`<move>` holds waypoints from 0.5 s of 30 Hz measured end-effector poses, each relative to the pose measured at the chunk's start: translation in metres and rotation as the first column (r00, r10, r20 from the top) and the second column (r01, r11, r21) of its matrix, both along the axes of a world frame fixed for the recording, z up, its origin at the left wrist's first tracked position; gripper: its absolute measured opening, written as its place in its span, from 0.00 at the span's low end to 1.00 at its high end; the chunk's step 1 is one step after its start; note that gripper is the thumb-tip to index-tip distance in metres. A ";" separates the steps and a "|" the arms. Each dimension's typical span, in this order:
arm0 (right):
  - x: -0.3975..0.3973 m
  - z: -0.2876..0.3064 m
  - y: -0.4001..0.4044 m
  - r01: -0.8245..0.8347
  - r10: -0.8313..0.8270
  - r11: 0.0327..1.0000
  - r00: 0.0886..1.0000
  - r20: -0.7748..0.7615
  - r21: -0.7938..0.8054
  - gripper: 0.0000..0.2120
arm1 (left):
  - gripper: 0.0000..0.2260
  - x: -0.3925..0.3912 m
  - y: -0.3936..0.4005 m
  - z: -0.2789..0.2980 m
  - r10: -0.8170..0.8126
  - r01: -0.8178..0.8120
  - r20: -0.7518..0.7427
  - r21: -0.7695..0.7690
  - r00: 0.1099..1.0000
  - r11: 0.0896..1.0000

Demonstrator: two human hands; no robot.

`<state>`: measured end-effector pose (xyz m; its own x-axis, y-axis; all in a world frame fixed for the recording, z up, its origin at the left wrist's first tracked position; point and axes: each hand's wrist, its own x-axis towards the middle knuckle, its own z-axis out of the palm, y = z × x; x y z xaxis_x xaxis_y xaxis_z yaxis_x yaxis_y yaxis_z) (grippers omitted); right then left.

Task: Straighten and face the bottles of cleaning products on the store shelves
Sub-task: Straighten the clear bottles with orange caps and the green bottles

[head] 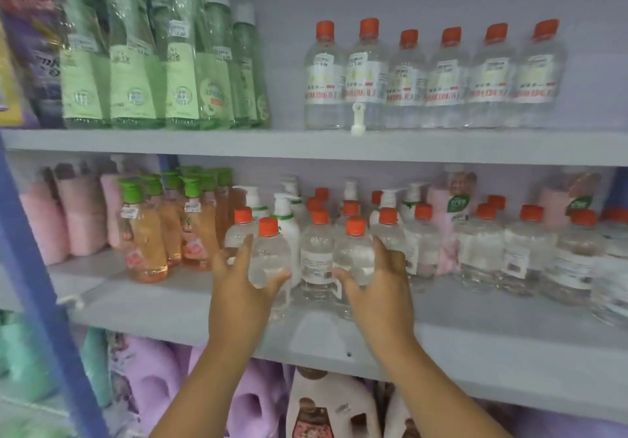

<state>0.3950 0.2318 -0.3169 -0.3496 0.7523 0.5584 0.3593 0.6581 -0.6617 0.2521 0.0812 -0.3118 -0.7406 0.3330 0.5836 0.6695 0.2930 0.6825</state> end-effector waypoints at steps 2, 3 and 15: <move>0.010 -0.004 0.003 -0.053 0.053 0.998 0.999 -0.009 -0.024 0.40 | 0.36 0.008 0.007 -0.002 0.004 -0.007 0.075 0.032 0.997 0.999; 0.018 -0.007 0.005 -0.063 0.062 0.998 0.998 -0.012 -0.027 0.38 | 0.37 0.017 0.013 -0.003 0.034 -0.039 0.074 0.068 0.997 0.997; 0.228 0.020 0.151 0.237 -0.270 0.960 0.928 -0.256 -0.150 0.18 | 0.20 0.185 0.194 0.015 -0.608 0.594 0.069 0.147 0.791 0.791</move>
